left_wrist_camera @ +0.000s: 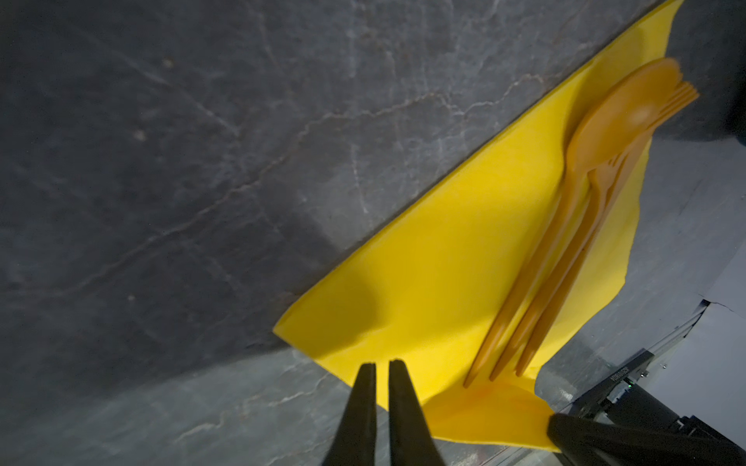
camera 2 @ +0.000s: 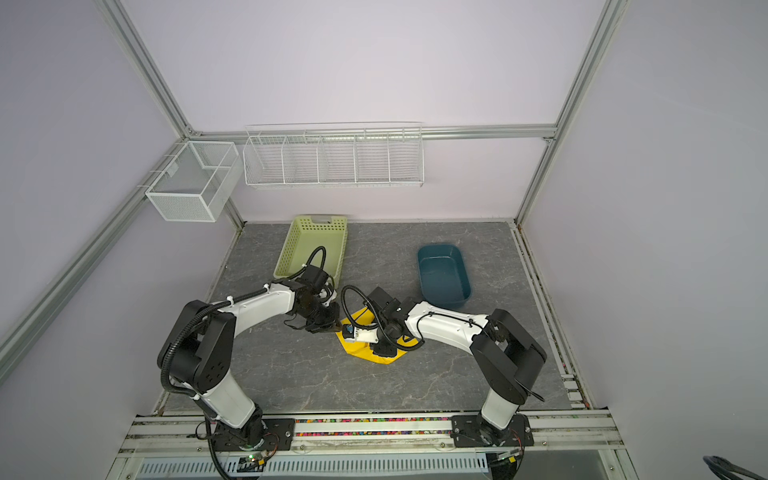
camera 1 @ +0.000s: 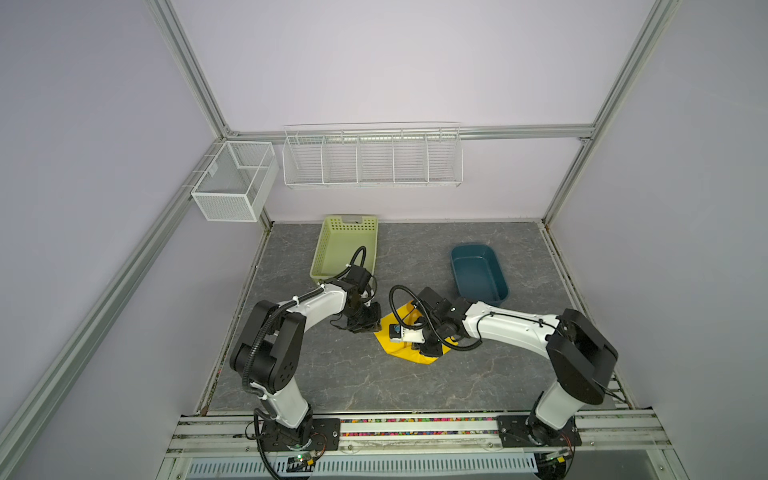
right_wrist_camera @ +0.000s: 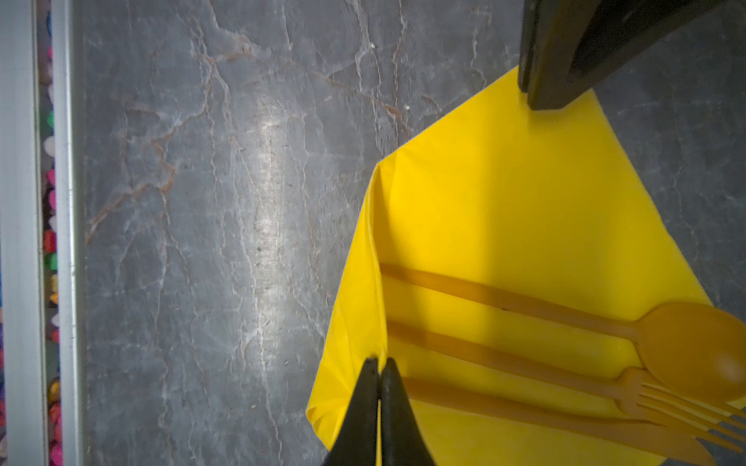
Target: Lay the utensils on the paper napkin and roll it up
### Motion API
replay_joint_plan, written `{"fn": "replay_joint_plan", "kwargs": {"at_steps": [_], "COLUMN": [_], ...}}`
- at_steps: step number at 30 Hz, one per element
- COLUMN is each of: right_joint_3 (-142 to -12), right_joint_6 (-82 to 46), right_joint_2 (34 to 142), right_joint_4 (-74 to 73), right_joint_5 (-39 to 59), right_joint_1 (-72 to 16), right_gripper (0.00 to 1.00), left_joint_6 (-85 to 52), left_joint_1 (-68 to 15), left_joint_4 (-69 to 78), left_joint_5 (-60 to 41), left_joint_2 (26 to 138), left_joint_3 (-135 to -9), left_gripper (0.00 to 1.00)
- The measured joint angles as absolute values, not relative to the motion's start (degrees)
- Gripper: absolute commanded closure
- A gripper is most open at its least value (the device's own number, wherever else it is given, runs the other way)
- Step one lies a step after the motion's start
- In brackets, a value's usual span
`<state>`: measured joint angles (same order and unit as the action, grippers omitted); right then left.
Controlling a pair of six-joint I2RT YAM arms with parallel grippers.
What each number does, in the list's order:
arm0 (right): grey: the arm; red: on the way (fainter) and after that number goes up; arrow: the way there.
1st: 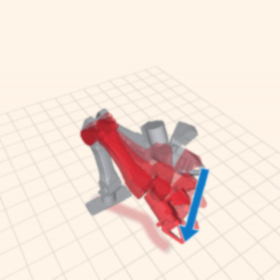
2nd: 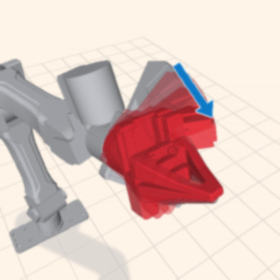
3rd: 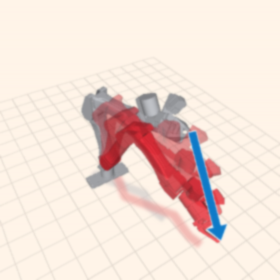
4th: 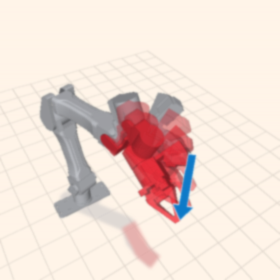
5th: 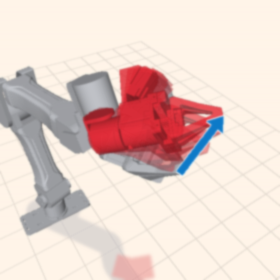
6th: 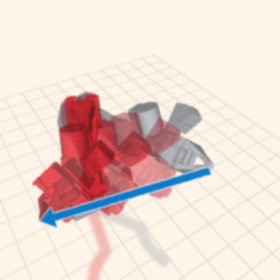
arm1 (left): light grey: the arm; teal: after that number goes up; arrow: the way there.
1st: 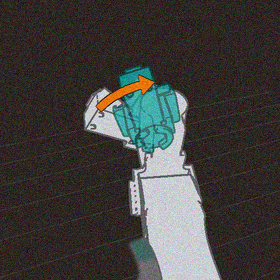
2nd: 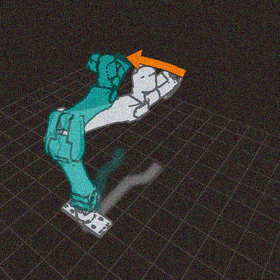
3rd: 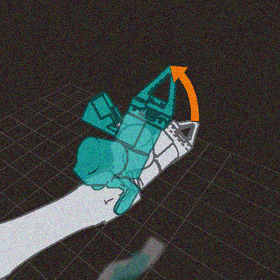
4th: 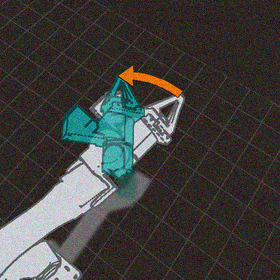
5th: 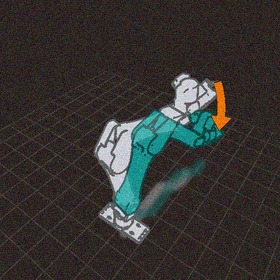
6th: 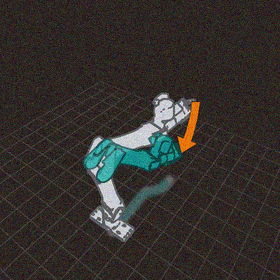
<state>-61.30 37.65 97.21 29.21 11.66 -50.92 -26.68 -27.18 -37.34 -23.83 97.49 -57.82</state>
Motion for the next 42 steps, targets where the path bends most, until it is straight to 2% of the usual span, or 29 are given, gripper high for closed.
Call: {"fn": "replay_joint_plan", "kwargs": {"at_steps": [12,23,42], "right_joint_3": [-63.96,-66.46,-67.66], "right_joint_6": [38.26,39.16,39.46], "right_joint_2": [99.13,101.93,105.36], "right_joint_4": [30.39,32.23,32.32], "right_joint_5": [14.04,15.99,17.98], "right_joint_1": [-49.04,-47.35,-45.19], "right_gripper": [0.92,0.92,0.92], "left_joint_6": [-29.34,-32.34,-34.65], "left_joint_1": [-28.01,-29.32,-30.98], "left_joint_4": [-35.75,-32.77,-27.70], "left_joint_5": [-26.06,-28.71,-33.26], "left_joint_2": [90.80,88.40,87.66], "left_joint_3": [-53.28,-46.78,-44.40], "left_gripper": [0.89,0.90,0.90]}}
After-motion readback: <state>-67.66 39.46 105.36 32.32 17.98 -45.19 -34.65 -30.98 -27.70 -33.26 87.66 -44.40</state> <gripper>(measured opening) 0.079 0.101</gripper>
